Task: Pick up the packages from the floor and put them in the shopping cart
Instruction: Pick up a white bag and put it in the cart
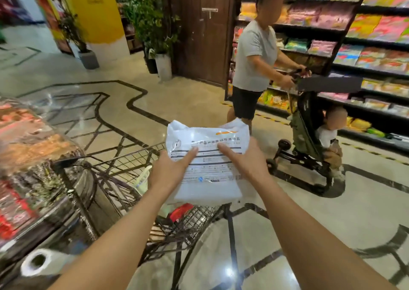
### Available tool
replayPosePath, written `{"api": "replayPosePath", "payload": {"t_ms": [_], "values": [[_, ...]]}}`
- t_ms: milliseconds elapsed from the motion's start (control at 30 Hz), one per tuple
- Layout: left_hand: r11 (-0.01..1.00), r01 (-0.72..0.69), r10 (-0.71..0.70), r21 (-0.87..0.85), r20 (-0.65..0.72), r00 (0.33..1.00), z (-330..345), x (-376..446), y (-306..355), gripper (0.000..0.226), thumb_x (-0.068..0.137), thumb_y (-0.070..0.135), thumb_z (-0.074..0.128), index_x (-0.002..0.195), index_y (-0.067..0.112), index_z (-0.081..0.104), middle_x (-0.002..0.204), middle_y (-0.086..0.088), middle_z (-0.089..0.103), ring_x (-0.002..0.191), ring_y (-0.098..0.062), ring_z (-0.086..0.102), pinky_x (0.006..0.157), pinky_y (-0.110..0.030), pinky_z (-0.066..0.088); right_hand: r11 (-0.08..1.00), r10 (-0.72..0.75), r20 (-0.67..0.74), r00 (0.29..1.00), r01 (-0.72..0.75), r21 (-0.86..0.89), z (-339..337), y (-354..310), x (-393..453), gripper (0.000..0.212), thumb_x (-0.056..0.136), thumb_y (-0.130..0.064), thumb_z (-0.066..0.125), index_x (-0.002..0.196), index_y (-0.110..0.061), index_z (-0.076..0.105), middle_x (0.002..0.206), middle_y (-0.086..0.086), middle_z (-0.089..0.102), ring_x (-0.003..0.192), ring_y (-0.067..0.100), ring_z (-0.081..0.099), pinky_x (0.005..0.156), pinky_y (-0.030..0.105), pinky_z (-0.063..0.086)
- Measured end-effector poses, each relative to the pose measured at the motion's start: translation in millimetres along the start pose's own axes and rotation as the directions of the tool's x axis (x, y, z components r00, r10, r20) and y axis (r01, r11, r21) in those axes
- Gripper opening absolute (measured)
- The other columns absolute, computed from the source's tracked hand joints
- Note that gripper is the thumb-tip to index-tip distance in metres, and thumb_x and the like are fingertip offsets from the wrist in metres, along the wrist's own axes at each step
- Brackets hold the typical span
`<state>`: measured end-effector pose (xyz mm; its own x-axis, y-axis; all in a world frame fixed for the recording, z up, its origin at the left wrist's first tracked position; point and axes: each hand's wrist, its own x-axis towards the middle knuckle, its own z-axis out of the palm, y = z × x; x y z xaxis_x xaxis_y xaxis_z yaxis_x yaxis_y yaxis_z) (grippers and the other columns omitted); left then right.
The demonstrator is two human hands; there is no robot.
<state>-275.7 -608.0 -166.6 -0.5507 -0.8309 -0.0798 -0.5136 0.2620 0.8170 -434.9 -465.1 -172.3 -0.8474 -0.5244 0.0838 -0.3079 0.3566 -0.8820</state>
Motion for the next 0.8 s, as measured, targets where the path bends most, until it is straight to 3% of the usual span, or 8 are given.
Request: {"api": "replayPosePath", "payload": {"t_ms": [133,233,367,467,600,733,800], "values": [[0.999,0.027,-0.027,-0.024,-0.031,0.999,23,55,-6,0.116,0.045,0.111,0.037,0.122,0.03,0.067,0.103,0.009,0.076,0.088,-0.016,0.071,0.07,-0.029,0.053,0.999,-0.001,0.067,0.998,0.004,-0.042,25,20,71,0.086,0.061,-0.092,0.07,0.127,-0.038,0.061,0.116,-0.013,0.074,0.102,0.008,0.073,0.09,0.045,0.061],[0.997,0.071,-0.072,-0.025,-0.07,0.995,41,106,-20,0.089,0.067,0.098,0.053,0.124,0.03,0.065,0.105,0.009,0.074,0.091,-0.019,0.07,0.068,-0.029,0.047,0.998,0.041,0.108,0.993,-0.035,-0.053,50,42,126,0.097,0.053,-0.096,0.07,0.13,-0.038,0.058,0.116,-0.013,0.075,0.101,0.011,0.074,0.089,0.047,0.061],[0.982,0.175,-0.18,-0.074,-0.072,0.981,67,164,-42,0.07,0.08,0.083,0.063,0.123,0.028,0.062,0.096,0.012,0.073,0.079,-0.011,0.071,0.063,-0.027,0.053,0.993,0.072,0.144,0.987,-0.059,-0.099,81,58,179,0.083,0.058,-0.092,0.072,0.124,-0.044,0.055,0.113,-0.015,0.075,0.099,0.008,0.073,0.088,0.044,0.061],[0.961,0.257,-0.264,-0.1,-0.064,0.962,88,195,-60,0.073,0.08,0.082,0.064,0.125,0.026,0.055,0.099,0.012,0.071,0.083,-0.014,0.071,0.077,-0.037,0.062,0.988,0.097,0.224,0.97,-0.068,-0.136,100,68,211,0.063,0.067,-0.081,0.077,0.116,-0.048,0.055,0.11,-0.016,0.075,0.099,0.008,0.073,0.089,0.044,0.061],[0.927,0.35,-0.358,-0.136,-0.039,0.933,113,222,-91,0.089,0.074,0.09,0.061,0.136,0.027,0.053,0.1,0.016,0.069,0.08,-0.007,0.067,0.069,-0.027,0.056,0.981,0.152,0.324,0.934,-0.101,-0.168,130,84,238,0.061,0.075,-0.068,0.08,0.122,-0.037,0.055,0.112,-0.013,0.072,0.102,0.013,0.07,0.091,0.038,0.055],[0.854,0.479,-0.487,-0.2,0.015,0.873,142,243,-134,0.124,0.052,0.108,0.051,0.15,0.034,0.046,0.121,0.013,0.073,0.104,-0.021,0.073,0.092,-0.044,0.06,0.971,0.202,0.415,0.887,-0.124,-0.206,157,107,252,0.045,0.082,-0.054,0.08,0.115,-0.035,0.056,0.101,-0.018,0.069,0.087,-0.002,0.064,0.069,0.021,0.046],[0.814,0.529,-0.533,-0.241,0.054,0.845,158,249,-147,0.126,0.048,0.109,0.053,0.151,0.036,0.045,0.127,0.011,0.072,0.11,-0.023,0.071,0.1,-0.047,0.057,0.962,0.235,0.445,0.864,-0.142,-0.233,167,125,261,0.056,0.082,-0.055,0.081,0.124,-0.032,0.051,0.099,-0.018,0.068,0.087,0.001,0.065,0.073,0.026,0.052]]}}
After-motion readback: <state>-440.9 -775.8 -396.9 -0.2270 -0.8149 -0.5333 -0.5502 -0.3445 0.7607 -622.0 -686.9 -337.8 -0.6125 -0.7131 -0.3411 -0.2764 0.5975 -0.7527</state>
